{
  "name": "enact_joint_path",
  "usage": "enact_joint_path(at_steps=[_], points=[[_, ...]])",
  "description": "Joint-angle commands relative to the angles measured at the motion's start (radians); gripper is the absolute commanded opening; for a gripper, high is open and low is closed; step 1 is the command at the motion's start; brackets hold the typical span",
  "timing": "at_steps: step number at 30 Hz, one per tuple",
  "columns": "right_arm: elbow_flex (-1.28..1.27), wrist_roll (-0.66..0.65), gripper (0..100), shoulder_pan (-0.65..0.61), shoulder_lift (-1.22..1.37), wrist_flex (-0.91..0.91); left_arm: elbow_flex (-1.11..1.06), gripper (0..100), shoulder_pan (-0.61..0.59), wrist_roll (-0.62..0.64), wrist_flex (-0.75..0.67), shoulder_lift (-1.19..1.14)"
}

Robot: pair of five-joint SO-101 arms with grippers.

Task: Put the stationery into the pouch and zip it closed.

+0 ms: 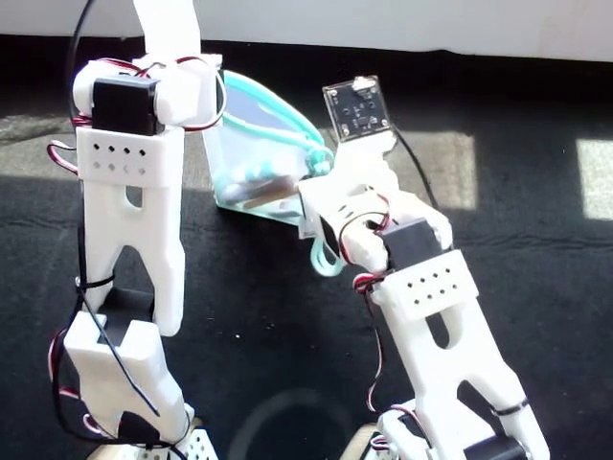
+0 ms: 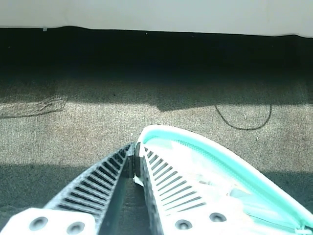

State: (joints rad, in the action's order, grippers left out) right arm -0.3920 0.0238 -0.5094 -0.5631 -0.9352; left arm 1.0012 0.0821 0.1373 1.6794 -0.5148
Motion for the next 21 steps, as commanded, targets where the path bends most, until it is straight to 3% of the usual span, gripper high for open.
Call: enact_joint_path(at_steps=[1,8,18,21], points=[[0.087,-0.091,0.6,0.004,-0.097,-0.007,0.042,1,0.005,0.011,0.068,-0.101],[0.116,-0.264,0.6,0.004,-0.134,-0.007,0.142,1,-0.001,0.008,0.083,-0.102],[0.148,-0.276,0.6,0.038,-0.13,-0.008,0.142,1,-0.001,0.008,0.086,-0.079],[0.148,-0.278,0.6,0.062,-0.13,-0.008,0.111,5,0.005,0.008,0.086,-0.018]])
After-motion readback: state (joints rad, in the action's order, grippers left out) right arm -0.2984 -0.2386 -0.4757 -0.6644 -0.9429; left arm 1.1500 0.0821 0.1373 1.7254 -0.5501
